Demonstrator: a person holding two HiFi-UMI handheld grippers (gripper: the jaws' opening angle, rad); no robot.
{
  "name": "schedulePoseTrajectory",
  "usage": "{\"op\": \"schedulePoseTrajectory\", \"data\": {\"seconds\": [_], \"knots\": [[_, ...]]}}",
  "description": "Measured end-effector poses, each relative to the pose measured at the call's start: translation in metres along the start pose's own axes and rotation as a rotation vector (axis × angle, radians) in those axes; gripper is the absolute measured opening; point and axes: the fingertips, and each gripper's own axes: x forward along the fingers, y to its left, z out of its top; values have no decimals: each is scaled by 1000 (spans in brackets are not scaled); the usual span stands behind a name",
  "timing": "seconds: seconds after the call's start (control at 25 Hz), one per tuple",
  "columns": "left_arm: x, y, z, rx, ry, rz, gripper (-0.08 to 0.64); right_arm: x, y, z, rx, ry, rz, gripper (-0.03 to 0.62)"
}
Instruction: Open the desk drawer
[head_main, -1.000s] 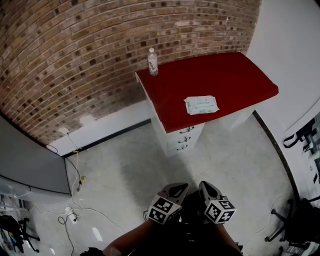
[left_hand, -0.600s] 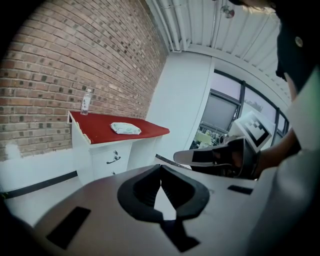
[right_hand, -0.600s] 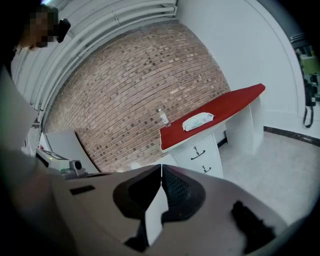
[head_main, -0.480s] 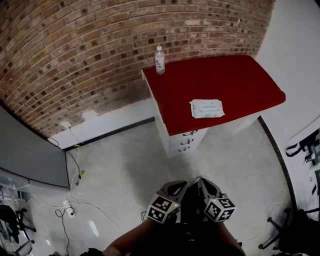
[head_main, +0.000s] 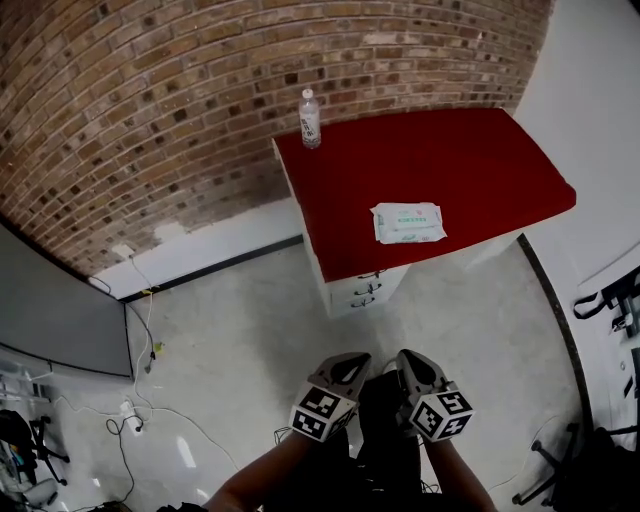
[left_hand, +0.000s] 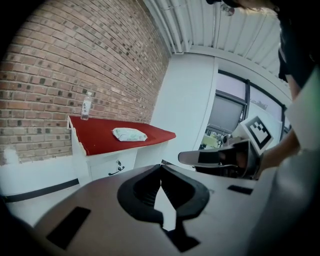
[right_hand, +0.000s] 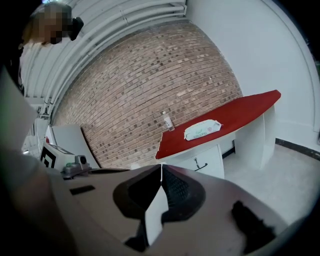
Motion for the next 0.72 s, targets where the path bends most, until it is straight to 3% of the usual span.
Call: {"op": "schedulePoseTrajectory", "data": {"seconds": [0.32, 0.72], "knots": [[46, 27, -24, -15, -8, 22, 9, 34, -48, -9, -59, -14, 14, 14], [120, 66, -68, -43, -7, 64, 9, 103, -99, -29, -196, -17, 135, 14]]}}
